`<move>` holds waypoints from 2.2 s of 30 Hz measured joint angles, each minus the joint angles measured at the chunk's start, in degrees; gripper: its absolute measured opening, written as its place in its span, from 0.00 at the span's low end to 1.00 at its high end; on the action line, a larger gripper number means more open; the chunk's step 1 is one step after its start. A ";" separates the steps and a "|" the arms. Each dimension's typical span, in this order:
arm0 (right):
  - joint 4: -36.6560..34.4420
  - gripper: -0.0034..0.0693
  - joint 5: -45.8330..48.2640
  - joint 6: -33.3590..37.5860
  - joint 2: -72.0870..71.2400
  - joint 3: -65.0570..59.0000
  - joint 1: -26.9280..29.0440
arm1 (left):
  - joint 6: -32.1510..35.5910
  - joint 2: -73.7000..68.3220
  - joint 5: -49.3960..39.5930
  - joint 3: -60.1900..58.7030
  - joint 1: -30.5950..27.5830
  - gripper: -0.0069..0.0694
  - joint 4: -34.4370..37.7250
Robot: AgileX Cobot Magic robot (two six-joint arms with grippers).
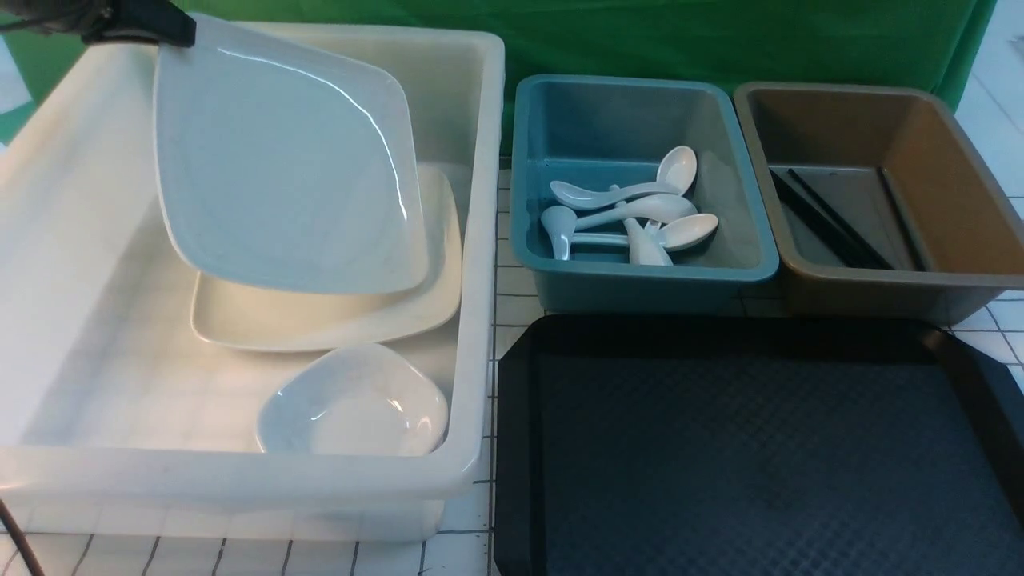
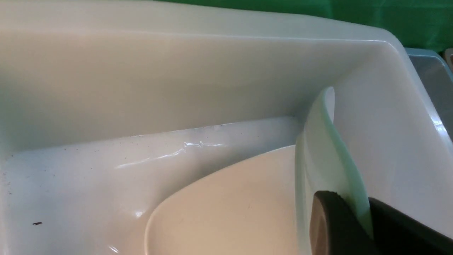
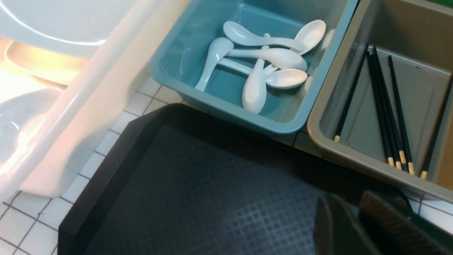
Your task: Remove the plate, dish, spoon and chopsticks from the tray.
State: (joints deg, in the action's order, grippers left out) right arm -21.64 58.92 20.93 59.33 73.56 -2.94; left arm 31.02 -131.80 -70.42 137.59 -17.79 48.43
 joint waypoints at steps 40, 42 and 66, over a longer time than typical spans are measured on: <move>-0.21 0.23 -5.12 -1.08 0.00 0.00 0.00 | 4.66 -7.57 1.69 -6.68 0.74 0.09 -8.10; -0.21 0.23 -5.12 -1.08 0.00 0.00 0.00 | 4.66 -7.57 2.51 -6.68 0.90 0.11 -8.78; -0.21 0.20 -5.15 -2.43 0.00 0.00 0.00 | 2.61 0.53 2.01 0.17 1.98 0.30 -8.43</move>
State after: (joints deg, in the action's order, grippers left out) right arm -21.85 53.78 18.49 59.33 73.56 -2.94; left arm 33.63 -131.28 -68.40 137.75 -15.81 39.99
